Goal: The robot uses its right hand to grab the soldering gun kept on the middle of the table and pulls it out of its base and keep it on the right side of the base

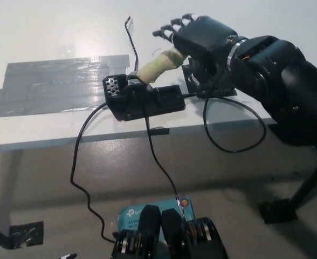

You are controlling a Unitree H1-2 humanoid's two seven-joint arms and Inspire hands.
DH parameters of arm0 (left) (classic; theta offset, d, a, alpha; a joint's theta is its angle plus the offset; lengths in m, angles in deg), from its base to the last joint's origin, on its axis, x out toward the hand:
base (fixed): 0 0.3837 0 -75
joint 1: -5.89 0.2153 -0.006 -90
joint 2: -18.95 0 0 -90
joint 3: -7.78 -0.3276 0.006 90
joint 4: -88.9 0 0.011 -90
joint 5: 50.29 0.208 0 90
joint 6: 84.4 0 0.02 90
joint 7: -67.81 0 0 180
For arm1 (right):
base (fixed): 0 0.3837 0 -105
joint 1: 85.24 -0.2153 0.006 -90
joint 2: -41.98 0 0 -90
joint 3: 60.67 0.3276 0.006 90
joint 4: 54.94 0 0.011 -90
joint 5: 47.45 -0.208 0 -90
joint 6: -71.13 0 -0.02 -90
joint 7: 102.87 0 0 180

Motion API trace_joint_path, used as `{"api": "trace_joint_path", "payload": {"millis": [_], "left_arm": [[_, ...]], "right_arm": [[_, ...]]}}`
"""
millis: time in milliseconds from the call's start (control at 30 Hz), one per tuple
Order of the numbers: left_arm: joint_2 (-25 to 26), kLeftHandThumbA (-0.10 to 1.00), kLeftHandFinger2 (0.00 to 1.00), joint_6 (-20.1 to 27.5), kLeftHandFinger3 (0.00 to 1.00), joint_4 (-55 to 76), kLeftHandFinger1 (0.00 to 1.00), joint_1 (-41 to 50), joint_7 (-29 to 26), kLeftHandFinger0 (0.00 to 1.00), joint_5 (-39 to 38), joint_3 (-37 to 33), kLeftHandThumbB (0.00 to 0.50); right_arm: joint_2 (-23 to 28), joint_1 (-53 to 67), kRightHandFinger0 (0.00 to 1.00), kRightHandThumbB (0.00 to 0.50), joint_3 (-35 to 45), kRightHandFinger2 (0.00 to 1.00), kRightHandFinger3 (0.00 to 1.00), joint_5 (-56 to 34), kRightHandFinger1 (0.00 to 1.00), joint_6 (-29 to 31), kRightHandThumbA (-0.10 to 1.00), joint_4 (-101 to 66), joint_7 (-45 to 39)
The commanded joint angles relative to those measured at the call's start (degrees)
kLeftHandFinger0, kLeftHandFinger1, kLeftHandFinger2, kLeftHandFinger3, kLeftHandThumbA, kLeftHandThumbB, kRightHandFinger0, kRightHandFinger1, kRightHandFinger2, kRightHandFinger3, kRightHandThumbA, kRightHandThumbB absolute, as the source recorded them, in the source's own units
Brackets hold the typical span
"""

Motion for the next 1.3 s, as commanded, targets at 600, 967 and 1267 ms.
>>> {"api": "trace_joint_path", "payload": {"millis": [600,967,1267], "left_arm": [[0.03,0.34,0.91,-1.05,1.0,1.82,0.72,-1.11,0.98,0.63,3.29,-2.17,0.292],[-0.61,0.31,0.9,-1.05,1.0,1.74,0.72,-1.35,1.26,0.61,3.44,-2.36,0.287],[-0.23,0.3,0.93,-1.05,1.0,0.95,0.75,-1.79,1.63,0.65,4.62,-3.63,0.267]], "right_arm": [[-3.31,-1.29,1.0,0.389,0.43,1.0,1.0,6.99,1.0,-0.85,0.54,8.07,-0.27],[-3.77,4.92,1.0,0.399,-3.29,1.0,1.0,14.61,1.0,3.2,0.48,9.91,12.5],[-3.44,9.62,0.0,0.25,-1.36,0.01,0.58,18.33,0.0,4.33,-0.01,13.12,34.36]]}}
